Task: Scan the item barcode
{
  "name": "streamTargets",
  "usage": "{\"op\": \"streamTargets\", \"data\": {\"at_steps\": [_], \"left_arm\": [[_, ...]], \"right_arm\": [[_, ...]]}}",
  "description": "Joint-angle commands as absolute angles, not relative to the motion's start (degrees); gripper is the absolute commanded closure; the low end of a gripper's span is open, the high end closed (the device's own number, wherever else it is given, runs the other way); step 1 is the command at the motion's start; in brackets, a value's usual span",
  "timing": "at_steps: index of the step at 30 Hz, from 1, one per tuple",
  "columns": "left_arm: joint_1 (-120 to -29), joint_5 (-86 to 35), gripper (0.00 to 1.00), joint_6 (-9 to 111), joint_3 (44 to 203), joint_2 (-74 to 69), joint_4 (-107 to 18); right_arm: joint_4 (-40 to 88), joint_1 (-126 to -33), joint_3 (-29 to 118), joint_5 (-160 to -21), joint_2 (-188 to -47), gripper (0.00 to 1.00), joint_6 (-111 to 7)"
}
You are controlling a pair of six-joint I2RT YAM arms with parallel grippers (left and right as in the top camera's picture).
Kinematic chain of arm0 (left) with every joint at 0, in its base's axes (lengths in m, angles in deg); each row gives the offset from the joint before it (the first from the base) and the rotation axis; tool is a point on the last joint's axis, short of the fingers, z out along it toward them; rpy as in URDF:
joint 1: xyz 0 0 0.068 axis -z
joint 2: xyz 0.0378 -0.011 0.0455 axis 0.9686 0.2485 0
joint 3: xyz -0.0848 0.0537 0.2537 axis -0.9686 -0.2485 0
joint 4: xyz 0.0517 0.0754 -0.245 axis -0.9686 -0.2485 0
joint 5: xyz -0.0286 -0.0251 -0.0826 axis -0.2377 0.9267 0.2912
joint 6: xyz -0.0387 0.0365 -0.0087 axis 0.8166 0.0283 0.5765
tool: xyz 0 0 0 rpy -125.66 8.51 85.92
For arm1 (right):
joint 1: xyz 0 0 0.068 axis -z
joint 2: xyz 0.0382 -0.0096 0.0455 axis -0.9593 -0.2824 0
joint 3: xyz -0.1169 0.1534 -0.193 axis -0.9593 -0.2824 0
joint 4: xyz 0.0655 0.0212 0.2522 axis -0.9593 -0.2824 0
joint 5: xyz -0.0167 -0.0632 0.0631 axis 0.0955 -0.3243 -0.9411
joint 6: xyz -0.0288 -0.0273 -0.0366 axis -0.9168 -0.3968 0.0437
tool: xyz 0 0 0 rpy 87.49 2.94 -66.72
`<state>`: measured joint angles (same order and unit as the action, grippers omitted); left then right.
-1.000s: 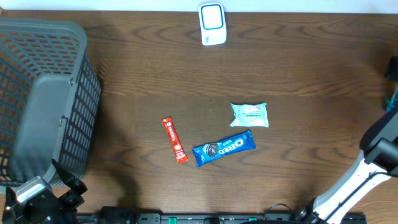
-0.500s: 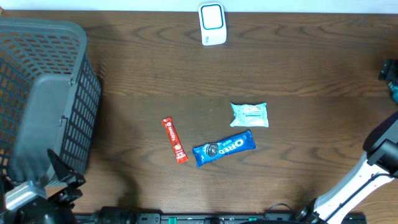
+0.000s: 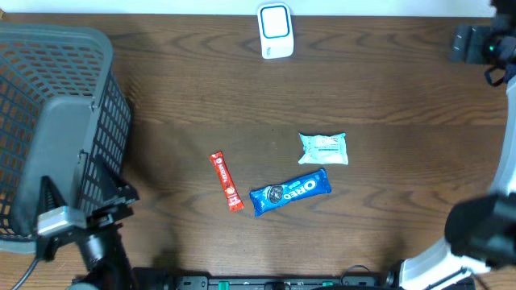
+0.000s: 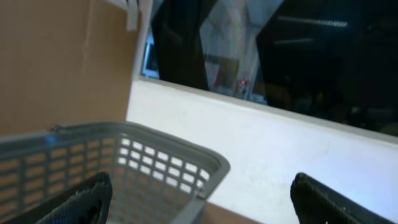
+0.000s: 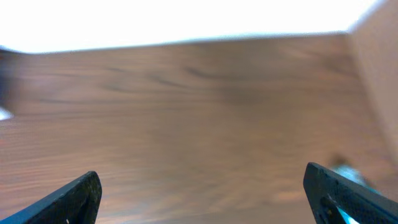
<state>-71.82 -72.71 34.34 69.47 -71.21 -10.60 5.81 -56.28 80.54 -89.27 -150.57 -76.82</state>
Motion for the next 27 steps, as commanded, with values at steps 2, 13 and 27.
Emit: {"op": "streamTargets", "data": {"at_steps": [2,13,27], "left_arm": [[-72.02,-70.94,0.08,36.59,62.06,-71.63,-4.67],[-72.02,-65.00,0.08,36.57,47.75,-71.63,15.04],[-72.02,-64.95,0.08,36.55,46.68,-71.63,8.22]], "right_arm": [[2.09,-61.15,80.98,-105.79,-146.20,0.01,-67.20],[-5.12,-75.73,80.80,-106.25,-146.44,0.01,-65.82],[-8.01,-87.68,80.76,-104.13,-146.46,0.01,-65.69]]}}
